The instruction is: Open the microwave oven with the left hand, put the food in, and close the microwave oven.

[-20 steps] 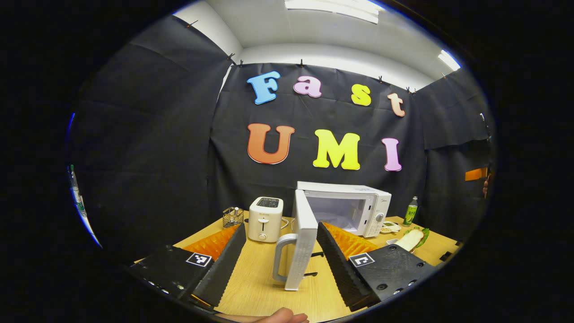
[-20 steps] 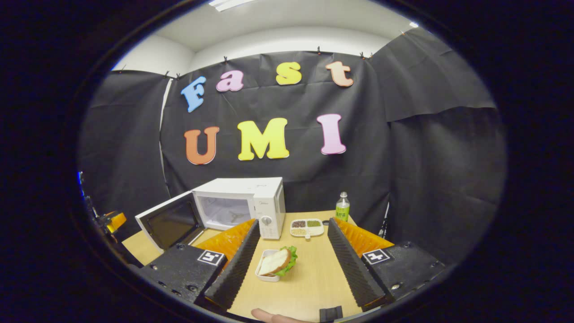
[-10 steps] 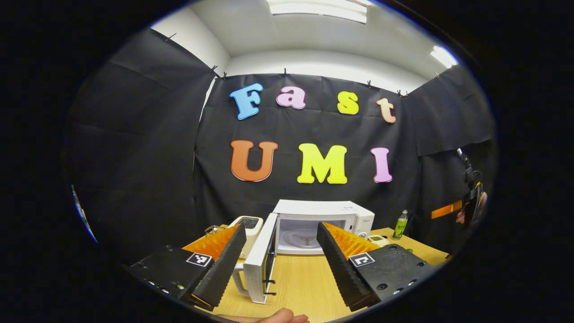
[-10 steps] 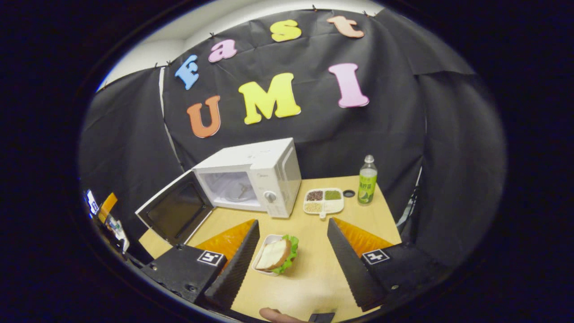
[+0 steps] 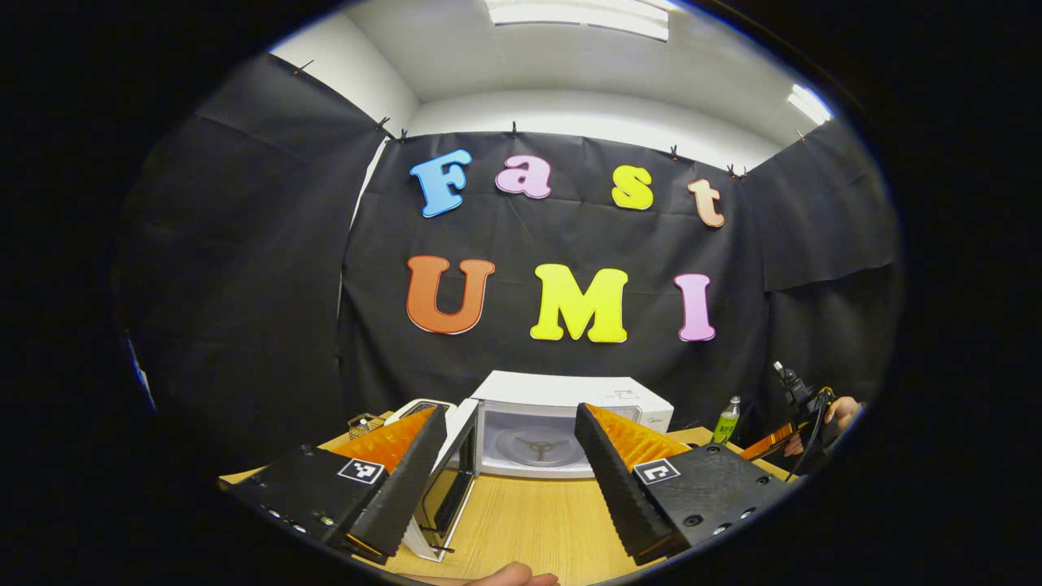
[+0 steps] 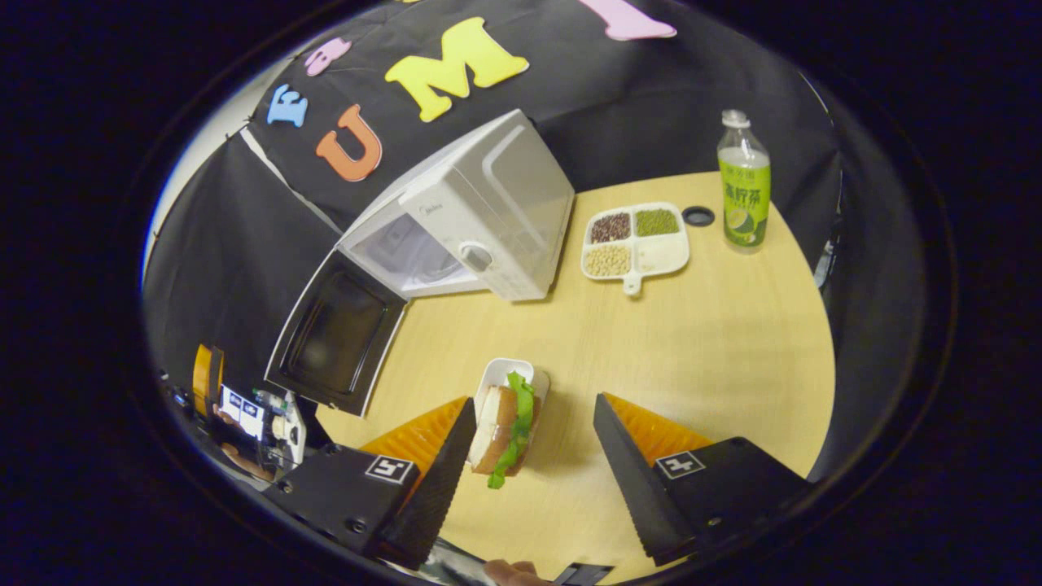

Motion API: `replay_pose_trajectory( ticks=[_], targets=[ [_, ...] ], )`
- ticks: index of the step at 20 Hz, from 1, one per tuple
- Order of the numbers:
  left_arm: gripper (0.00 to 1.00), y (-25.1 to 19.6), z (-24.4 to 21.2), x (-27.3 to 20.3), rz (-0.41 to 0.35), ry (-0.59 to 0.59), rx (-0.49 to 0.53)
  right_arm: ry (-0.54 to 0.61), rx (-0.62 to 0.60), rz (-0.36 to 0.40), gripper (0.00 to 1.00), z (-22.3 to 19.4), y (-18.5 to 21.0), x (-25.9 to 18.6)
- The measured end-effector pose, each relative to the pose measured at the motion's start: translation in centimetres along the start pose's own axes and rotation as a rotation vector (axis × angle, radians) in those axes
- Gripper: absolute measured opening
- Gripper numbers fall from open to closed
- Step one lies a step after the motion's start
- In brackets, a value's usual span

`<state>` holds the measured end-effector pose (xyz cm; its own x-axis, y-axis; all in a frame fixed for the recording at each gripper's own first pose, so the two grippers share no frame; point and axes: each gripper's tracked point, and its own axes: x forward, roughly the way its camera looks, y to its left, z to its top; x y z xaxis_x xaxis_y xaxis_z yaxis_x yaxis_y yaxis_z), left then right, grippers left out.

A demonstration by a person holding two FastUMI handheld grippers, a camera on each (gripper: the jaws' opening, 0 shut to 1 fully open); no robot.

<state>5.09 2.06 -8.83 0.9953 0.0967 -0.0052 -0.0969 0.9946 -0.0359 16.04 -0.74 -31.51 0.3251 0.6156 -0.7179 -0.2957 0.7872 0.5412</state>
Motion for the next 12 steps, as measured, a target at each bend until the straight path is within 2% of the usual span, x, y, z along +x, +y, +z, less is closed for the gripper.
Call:
replay_pose_trajectory(
  ticks=[3,4,5,7,8,10,12],
  targets=[
    [0.95,0.2,-0.3,0.7,0.031,0.012,0.044,0.107,0.062,0.137,0.80,-1.6,1.3,1.4],
    [0.95,0.0,-0.4,0.8,0.033,0.017,0.052,0.127,0.080,0.155,0.90,-1.9,1.4,1.7],
    [0.95,-0.3,-0.5,0.9,0.029,0.020,0.054,0.141,0.100,0.177,0.89,-2.1,1.7,2.1],
    [0.95,-0.9,-0.8,1.0,0.014,0.030,0.057,0.175,0.140,0.212,0.81,-2.9,2.0,2.9],
    [0.95,-0.9,-0.9,1.0,0.012,0.035,0.059,0.188,0.156,0.226,0.53,-3.3,2.2,3.0],
    [0.95,-1.2,-1.2,0.9,0.000,0.043,0.068,0.178,0.166,0.222,0.35,-3.4,2.6,2.6],
    [0.95,-1.3,-1.5,0.8,-0.009,0.048,0.073,0.158,0.110,0.196,0.31,-3.6,2.8,2.0]
  ],
)
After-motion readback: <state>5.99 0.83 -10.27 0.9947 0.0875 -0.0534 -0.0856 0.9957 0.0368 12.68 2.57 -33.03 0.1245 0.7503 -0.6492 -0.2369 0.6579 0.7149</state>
